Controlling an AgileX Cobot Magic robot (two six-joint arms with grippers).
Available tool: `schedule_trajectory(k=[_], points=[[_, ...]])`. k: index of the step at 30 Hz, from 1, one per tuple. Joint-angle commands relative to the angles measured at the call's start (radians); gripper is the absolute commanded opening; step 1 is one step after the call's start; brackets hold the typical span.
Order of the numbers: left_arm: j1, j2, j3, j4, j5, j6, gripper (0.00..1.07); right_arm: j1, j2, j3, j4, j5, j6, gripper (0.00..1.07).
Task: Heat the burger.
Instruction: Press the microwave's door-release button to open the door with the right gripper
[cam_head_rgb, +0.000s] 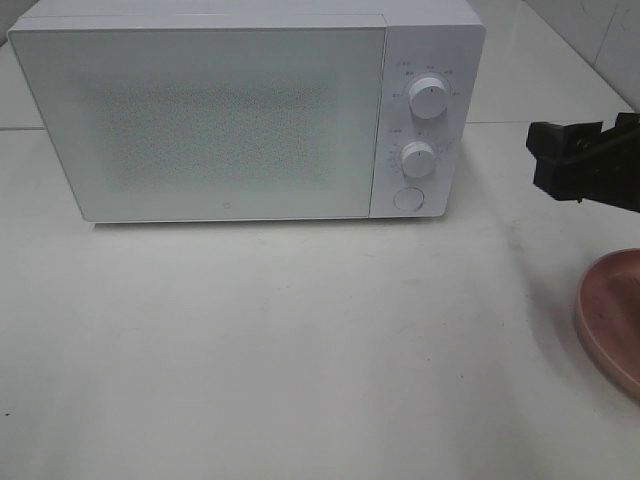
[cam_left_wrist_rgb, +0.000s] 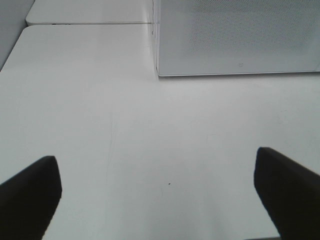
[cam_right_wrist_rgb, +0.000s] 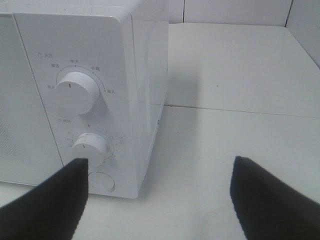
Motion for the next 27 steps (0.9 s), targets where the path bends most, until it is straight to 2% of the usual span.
schedule_trajectory(k=[1,2,4,8,14,24,27], points=[[0.002,-0.028,0.005,-0.005,-0.011,-0.005,1.0,0.073,0.044,0.028,0.114,-0.151,-0.074,0.76],[0.002,-0.028,0.005,-0.005,-0.011,-0.005,1.0,0.073,0.044,0.028,0.114,-0.151,-0.074,0.76],[0.002,-0.028,0.005,-0.005,-0.011,-0.005,1.0,0.135,0.093,0.044,0.175,-0.239,-0.081,0.76],[0.002,-0.028,0.005,-0.005,-0.011,-0.005,1.0,0.196,0.145,0.048,0.223,-0.313,-0.081,0.76],[0.002,-0.028,0.005,-0.005,-0.011,-0.005,1.0,0.318,0.259,0.048,0.36,-0.49,-0.081,0.76],[0.002,-0.028,0.005,-0.005,-0.011,-0.005,1.0,0.45,0.379,0.048,0.467,-0.612,-0.08,0.76],[0.002,-0.028,0.005,-0.005,-0.011,-0.005,1.0,0.498,0.417,0.048,0.535,-0.64,-0.08,0.76]])
